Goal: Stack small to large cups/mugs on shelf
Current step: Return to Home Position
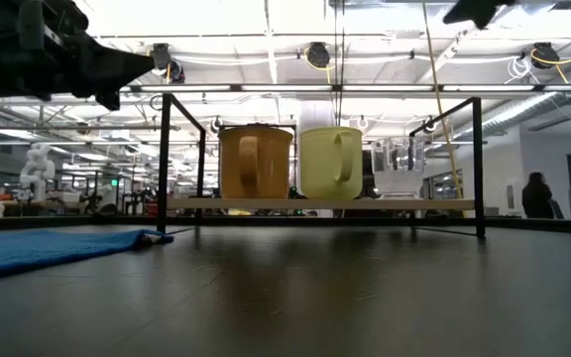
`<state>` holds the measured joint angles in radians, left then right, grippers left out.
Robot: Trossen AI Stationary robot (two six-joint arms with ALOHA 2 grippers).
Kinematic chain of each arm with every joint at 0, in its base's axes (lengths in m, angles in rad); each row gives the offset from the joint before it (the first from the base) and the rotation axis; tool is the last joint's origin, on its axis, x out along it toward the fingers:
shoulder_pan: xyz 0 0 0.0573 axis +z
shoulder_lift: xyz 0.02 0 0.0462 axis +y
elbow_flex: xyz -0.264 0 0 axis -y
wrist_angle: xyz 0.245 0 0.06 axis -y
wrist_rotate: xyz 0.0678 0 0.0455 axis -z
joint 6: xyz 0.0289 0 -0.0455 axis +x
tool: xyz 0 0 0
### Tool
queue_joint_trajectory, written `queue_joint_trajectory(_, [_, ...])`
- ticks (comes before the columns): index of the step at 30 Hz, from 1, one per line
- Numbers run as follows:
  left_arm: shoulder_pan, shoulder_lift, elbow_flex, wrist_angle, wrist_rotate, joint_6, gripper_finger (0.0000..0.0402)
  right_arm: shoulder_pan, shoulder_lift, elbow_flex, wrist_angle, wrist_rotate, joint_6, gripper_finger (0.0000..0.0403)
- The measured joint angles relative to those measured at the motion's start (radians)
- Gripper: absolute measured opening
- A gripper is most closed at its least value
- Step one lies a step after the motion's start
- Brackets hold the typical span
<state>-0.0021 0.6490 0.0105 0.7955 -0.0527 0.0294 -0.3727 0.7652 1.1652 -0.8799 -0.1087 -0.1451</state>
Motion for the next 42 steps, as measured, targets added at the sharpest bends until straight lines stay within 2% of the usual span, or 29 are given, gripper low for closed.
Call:
queue_joint_trajectory(4, [0.000,-0.030,0.000,-0.019,-0.054,0.005,0.0001,0.015,-0.130,-0.093,-0.001,-0.003,0.045,0.0001])
queue_joint_trajectory(12, [0.000,-0.102,0.000,-0.098,-0.055,0.010,0.0001,0.038,-0.396,-0.316,0.009,-0.059,0.168,0.0000])
queue_joint_trajectory(18, [-0.001,-0.115,0.000,-0.135,-0.055,-0.009,0.0000,0.041,-0.565,-0.481,0.089,-0.123,0.238,0.0000])
queue_joint_trajectory(29, [-0.070,-0.115,0.000,-0.150,-0.065,-0.001,0.0000,0.041,-0.699,-0.480,0.098,-0.177,0.242,0.0000])
queue_joint_trajectory(36, [-0.124,-0.135,0.000,-0.155,-0.125,0.013,0.0000,0.041,-0.729,-0.486,0.098,-0.181,0.246,0.0000])
queue_joint_trajectory(42, [-0.168,-0.170,0.000,-0.273,-0.124,-0.026,0.0000,0.041,-0.744,-0.491,0.097,-0.191,0.246,0.0000])
